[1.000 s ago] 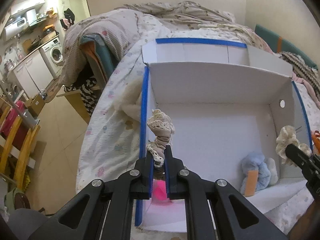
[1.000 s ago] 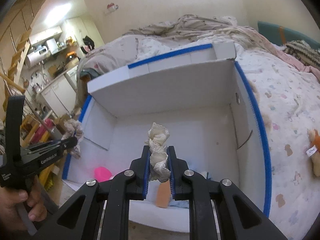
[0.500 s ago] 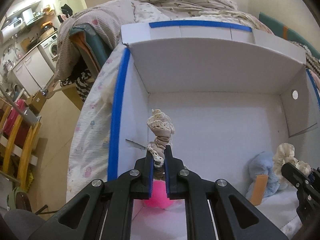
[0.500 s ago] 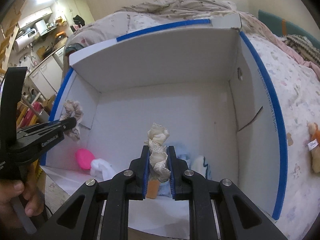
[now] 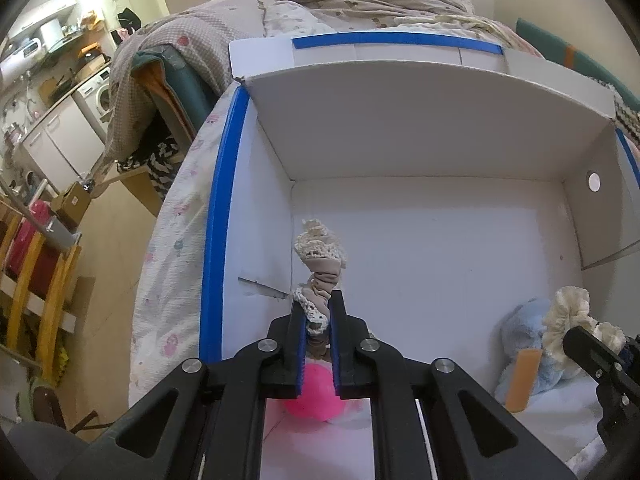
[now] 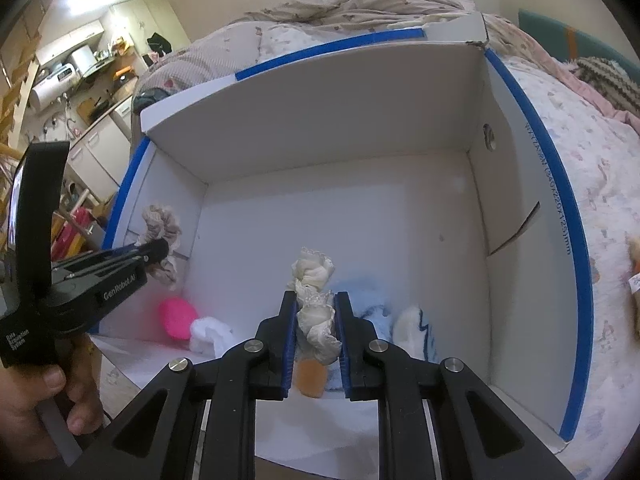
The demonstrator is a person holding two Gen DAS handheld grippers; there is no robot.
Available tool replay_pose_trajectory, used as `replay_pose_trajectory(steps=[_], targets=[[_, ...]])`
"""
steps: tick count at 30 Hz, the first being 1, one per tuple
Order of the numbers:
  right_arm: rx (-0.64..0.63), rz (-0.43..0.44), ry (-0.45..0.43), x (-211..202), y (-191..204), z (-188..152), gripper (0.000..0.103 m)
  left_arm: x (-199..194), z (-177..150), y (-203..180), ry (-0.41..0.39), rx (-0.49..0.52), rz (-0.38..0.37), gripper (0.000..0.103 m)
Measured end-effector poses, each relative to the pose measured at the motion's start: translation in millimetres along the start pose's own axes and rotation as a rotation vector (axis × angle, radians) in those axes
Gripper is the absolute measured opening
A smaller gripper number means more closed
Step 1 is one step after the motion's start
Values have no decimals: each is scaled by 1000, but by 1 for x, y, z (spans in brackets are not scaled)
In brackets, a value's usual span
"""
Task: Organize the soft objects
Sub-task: 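Lower both cloths into the box and open both grippers, then withdraw both open grippers up and out of the box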
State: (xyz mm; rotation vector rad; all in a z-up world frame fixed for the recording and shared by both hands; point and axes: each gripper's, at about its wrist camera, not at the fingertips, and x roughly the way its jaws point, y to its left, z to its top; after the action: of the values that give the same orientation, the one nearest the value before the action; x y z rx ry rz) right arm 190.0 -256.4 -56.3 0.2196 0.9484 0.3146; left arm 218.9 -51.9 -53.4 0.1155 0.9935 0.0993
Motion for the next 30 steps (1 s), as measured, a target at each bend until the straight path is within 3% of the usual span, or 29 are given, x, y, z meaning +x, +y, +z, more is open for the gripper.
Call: replay_pose_trajectory(steps=[8,11,14,15,16,18,26,30], targets=[[14,3,-41,-10,-2,1,23,-5,-1,-1,-19,13,18,21],[4,1,-57,-14,1,0,24,-9,-2,-2,-31,4,19,44],[-7,-3,-76,-17,4,2,42,-15,-1,-5,-53,15,9,53],[-11,-3,-84,-18,5,0,59,-17,0,-6,-61,22,18,55],[-15,-5,-97,-20,7,1,66,-20,0,-7,-68,24,18,57],[-30,-17,-123,-25,10,1,67,-24,0,-7,-76,19,4,61],[0,45,-206,-45,5,5,101,-36,0,-3,-104,6,18,62],[38,20,-238,-52,0,5,103,-44,-2,-1,-122,3,14,62]])
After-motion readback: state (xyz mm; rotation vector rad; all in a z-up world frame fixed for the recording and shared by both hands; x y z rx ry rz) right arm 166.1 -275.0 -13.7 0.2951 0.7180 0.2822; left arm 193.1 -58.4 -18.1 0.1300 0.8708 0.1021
